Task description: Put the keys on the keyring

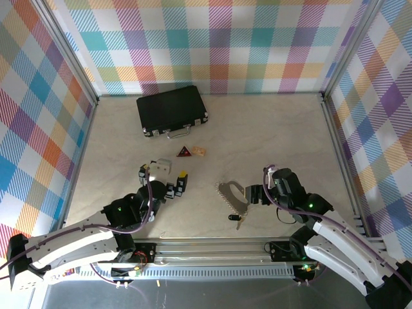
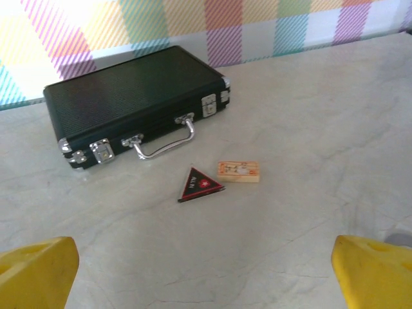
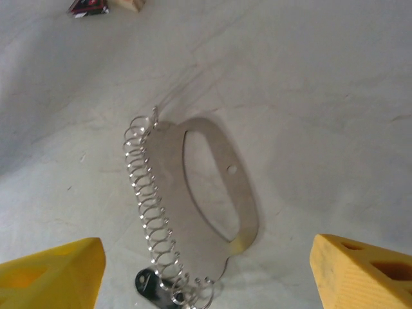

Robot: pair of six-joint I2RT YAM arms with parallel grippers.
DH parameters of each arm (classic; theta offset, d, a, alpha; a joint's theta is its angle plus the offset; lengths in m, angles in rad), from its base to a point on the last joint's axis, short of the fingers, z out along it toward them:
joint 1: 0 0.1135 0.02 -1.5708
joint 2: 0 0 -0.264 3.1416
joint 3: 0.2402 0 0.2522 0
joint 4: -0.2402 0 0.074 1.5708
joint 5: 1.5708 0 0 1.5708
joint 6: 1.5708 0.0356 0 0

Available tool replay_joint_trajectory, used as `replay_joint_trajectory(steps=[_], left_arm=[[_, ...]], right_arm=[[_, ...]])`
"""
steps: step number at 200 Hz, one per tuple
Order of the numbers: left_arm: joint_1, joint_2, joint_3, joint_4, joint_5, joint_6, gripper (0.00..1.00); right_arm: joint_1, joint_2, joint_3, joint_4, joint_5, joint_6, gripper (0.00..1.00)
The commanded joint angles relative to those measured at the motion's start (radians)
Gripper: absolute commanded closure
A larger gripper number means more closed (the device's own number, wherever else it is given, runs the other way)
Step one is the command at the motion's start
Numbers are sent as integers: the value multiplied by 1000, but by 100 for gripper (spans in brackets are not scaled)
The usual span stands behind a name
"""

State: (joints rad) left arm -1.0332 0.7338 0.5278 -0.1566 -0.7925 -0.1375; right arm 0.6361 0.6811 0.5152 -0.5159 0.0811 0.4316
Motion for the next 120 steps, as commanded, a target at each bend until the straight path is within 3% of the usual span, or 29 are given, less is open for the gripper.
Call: replay_joint_trajectory(steps=[1, 11, 27, 63, 120], left_arm=[[33, 2, -44, 65, -78, 36, 0], [48, 5, -49, 69, -88, 42, 0], [68, 9, -55, 78, -92, 48, 0], [89, 9, -77, 122, -178, 77, 0], [104, -29, -115, 128, -203, 134, 0]], right_arm=[[-2, 16, 48, 19, 115, -87, 13], [-10, 23, 53, 29, 144, -102, 12], [-15, 25, 48, 63, 173, -126, 0], [-34, 33, 40, 97, 277, -144, 1], [-68, 44, 36, 105, 422, -177, 1]])
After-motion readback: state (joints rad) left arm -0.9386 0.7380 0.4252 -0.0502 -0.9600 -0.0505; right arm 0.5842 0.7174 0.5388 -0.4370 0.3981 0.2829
